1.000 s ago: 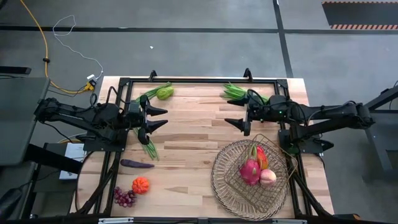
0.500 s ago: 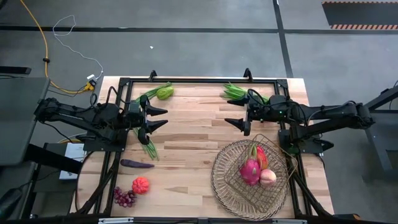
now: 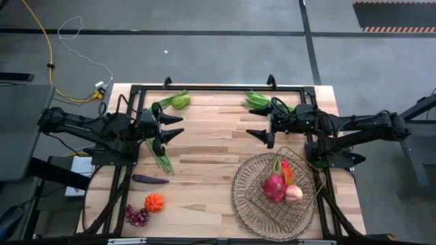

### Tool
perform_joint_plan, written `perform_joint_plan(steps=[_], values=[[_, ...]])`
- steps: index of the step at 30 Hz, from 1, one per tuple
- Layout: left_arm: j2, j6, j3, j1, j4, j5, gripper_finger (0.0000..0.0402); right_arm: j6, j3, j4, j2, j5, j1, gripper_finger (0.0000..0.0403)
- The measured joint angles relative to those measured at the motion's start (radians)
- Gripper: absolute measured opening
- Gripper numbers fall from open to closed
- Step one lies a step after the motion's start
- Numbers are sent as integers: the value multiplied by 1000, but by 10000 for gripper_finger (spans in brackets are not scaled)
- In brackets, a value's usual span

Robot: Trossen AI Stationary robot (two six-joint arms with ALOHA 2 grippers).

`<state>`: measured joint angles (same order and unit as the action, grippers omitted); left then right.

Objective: Build produce basket
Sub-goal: Put the chayote into the wire basket

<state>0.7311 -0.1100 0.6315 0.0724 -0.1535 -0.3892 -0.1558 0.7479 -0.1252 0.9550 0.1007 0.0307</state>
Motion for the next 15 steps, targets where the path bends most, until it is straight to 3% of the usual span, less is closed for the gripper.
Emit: perform_joint_plan(steps=[5,8,12,15], values=[[0,2,0,0,0,0,191,0,0,0,0,-28,0,384],[0,2,0,0,0,0,191,-1,0,1,0,-53,0,343],[0,1,0,0,0,0,191,-16,0,1,0,-57,0,235],[0,1,0,0,0,0,191,-5,0,1,0,-62,0,119]])
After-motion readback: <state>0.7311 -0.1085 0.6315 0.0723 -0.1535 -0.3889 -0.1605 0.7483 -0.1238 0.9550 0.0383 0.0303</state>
